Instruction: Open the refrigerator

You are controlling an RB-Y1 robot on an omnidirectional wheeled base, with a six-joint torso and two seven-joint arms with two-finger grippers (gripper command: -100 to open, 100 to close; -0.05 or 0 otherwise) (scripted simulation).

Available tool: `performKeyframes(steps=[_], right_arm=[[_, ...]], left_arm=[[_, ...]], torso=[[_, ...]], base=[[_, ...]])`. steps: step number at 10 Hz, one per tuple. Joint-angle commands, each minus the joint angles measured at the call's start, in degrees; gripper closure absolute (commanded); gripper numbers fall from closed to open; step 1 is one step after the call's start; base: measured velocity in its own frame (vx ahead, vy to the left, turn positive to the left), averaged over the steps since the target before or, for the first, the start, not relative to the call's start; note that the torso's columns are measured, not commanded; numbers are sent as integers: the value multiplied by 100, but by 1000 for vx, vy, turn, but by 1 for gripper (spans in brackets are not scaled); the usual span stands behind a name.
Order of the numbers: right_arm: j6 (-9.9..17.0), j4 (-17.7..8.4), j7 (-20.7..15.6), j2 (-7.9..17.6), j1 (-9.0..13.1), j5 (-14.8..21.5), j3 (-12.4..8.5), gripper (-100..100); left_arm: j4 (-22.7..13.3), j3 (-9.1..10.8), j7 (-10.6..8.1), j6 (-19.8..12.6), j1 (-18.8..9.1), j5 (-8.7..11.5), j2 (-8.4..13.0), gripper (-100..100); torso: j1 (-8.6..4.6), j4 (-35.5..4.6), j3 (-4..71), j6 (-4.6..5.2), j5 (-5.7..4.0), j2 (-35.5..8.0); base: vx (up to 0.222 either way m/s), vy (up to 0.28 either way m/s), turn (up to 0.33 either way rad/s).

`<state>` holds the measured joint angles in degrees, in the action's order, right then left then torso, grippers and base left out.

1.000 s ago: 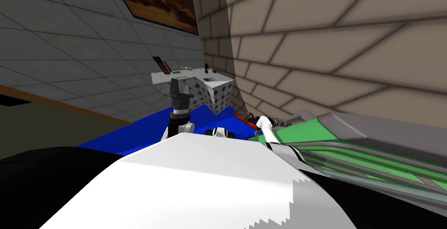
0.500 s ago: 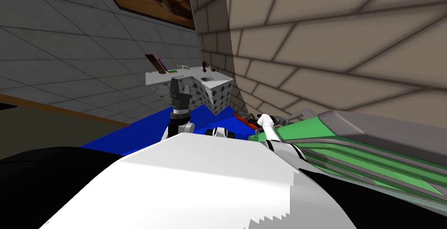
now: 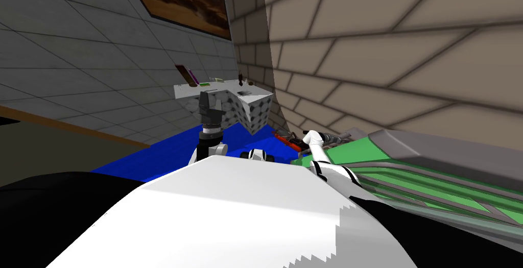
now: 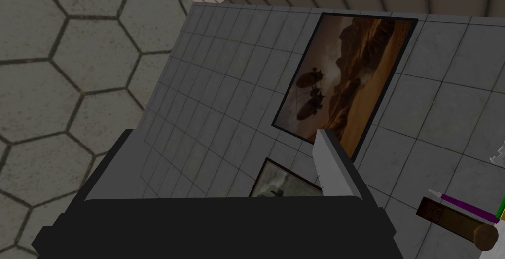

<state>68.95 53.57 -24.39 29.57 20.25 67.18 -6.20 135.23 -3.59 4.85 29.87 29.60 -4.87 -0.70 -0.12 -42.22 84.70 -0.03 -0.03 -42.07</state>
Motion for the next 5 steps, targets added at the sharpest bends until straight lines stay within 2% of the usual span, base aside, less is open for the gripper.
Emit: performKeyframes(steps=[1, 5], right_arm=[[1, -1, 3, 1, 0, 1, 0, 0], [1, -1, 2, 1, 0, 1, 0, 0]], left_arm=[[0, 0, 0, 0, 0, 0, 0, 0], [0, 0, 0, 0, 0, 0, 0, 0]], torso=[[4, -1, -3, 0, 0, -6], [13, -7, -15, 3, 4, -24]], base=[[0, 0, 0], [0, 0, 0]])
